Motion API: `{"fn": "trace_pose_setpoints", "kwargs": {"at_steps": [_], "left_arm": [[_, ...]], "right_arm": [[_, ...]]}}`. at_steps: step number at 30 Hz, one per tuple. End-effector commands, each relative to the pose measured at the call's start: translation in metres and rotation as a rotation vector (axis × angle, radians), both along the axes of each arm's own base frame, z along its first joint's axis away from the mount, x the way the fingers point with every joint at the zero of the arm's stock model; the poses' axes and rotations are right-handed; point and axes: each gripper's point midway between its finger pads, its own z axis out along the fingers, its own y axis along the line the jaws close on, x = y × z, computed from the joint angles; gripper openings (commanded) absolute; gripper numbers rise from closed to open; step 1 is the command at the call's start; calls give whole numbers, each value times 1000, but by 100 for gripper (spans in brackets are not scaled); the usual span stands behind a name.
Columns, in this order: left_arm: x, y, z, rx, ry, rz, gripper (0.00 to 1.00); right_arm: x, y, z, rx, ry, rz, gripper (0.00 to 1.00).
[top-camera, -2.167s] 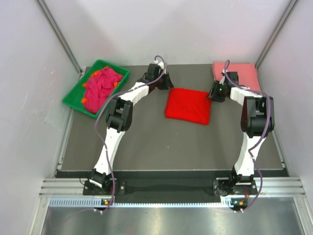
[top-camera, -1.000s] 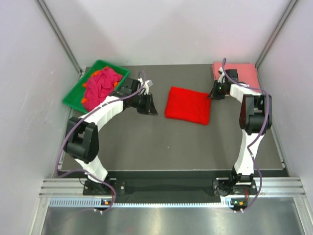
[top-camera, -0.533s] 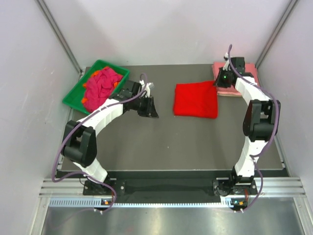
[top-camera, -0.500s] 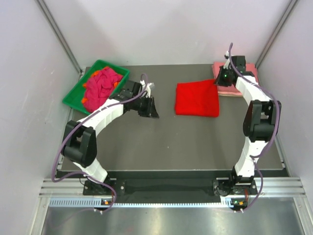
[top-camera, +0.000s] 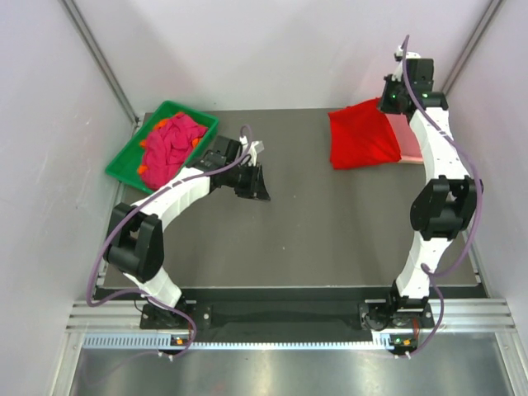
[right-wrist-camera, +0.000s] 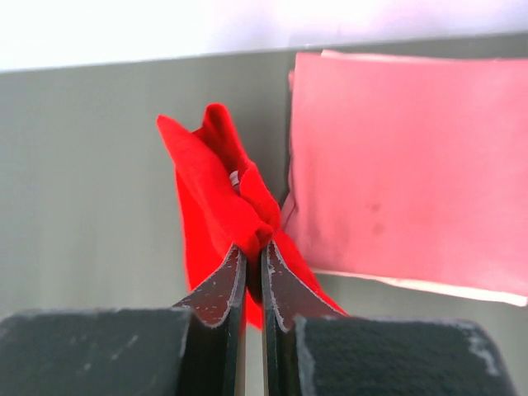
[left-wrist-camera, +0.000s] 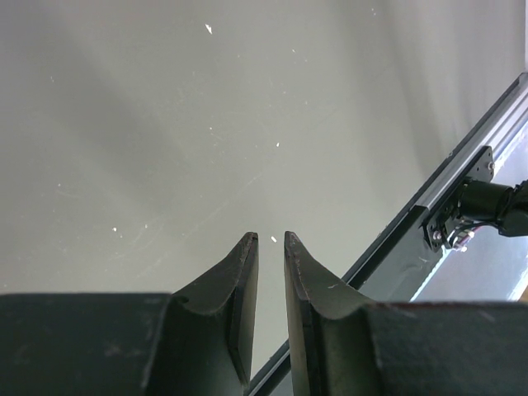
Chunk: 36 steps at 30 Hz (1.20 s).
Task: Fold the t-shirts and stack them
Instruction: Neatly place the folded tshirt to the corner
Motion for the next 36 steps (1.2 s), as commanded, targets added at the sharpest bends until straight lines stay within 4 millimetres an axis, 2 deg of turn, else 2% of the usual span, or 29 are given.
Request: {"fn": "trace_pose_setpoints", "kwargs": {"at_steps": [1,5,9,12,19,23,24,26,27,29,30,32,33,35,36], "left_arm": [[1,-2,14,-11,-63,-20,24],[1,-2,15,-5,-69,-20,24],[1,0,14,27,-86,-13,24],[0,-1,17,25,-96,-19,24],[1,-2,14,34,-92,-22,24],[1,-3,12,34,-85,-25,24],[1,-3,10,35,-79,-26,24],[1,-4,11,30,-76,-30,24],[-1,-4,9,28,-69,-32,24],[-1,-4,7,28,-65,-32,24],[0,-3,4,36,-64,-26,24],[0,-3,-2,49,-53,-28,24],[0,-4,-5,53,-41,-29,24],[0,-5,-9,53,-30,-35,24],[0,-6,-11,52,-20,-38,24]], "right_arm": [[2,-7,42,-32,-82,-24,0],[1,-16,57,-64,-111,-45,0],[6,-30,84,-88,-167,-62,0],[12,-45,87,-98,-170,-85,0],[25,-86,73,-119,-161,-134,0],[46,-121,54,-144,-169,-161,0],[56,-135,40,-149,-161,-172,0],[71,-153,30,-160,-189,-199,0],[81,-170,14,-163,-183,-222,0],[93,-187,8,-164,-219,-248,0],[98,-198,-4,-165,-217,-262,0],[107,-204,-4,-199,-257,-249,0],[112,-207,-11,-215,-259,-247,0],[118,-210,-5,-251,-296,-235,0],[121,-211,-8,-259,-301,-228,0]]}}
